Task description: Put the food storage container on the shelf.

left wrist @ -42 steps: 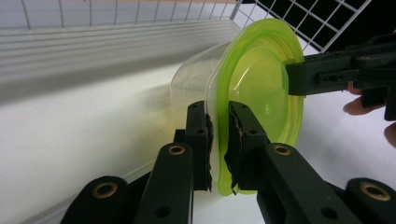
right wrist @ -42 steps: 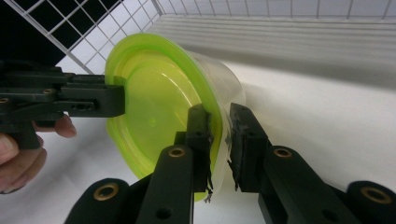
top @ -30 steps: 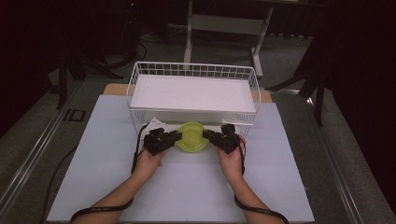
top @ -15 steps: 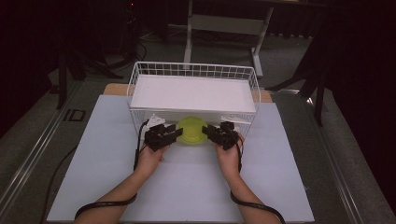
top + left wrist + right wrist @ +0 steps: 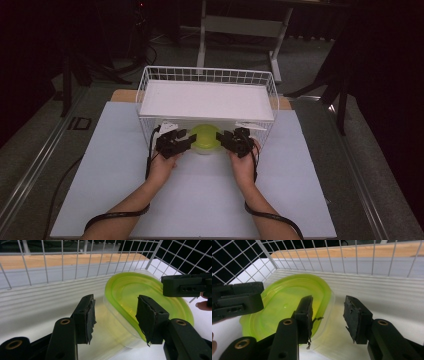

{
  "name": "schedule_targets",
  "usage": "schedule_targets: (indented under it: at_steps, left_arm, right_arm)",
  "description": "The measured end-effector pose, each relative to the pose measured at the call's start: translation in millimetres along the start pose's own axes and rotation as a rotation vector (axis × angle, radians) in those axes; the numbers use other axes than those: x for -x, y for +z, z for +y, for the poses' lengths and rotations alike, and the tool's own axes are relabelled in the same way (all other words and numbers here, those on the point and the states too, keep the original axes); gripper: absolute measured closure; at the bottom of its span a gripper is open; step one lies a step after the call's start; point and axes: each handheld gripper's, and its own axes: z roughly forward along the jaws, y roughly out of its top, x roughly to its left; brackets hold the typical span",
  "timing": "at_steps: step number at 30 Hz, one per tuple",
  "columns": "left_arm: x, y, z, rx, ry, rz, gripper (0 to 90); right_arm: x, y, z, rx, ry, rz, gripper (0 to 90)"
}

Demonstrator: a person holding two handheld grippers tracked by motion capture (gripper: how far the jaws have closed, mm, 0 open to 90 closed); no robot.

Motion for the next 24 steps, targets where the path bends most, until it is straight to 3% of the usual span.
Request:
schedule_targets:
  at_steps: [4, 9, 12, 15, 19, 24]
  left_arm:
    - [1.8, -5.3, 2.2, 0.011, 0.007, -0.010, 49.2]
    - [4.9, -14.7, 3.7, 0.005, 0.026, -0.035, 49.2]
    - [5.7, -18.6, 1.5, -0.006, 0.014, -0.049, 49.2]
    - [7.9, -23.1, -2.3, -0.011, 0.021, -0.052, 49.2]
    - [11.4, -29.6, -7.1, -0.015, 0.034, -0.060, 49.2]
    - [12.7, -37.4, -10.0, -0.018, 0.043, -0.068, 48.4]
  right_arm:
    - [-3.4, -3.1, 2.4, 0.015, -0.038, 0.001, 56.7]
    - [-6.5, -9.5, 0.5, -0.011, 0.013, 0.022, 56.3]
    - [-4.4, -11.3, -3.2, 0.006, -0.013, 0.018, 55.2]
    - [-3.1, -14.2, -7.2, 0.013, -0.010, 0.023, 54.9]
    - [-5.4, -22.7, -11.8, 0.022, -0.034, 0.022, 54.7]
    - [-12.3, -32.3, -18.1, 0.023, -0.097, 0.006, 52.7]
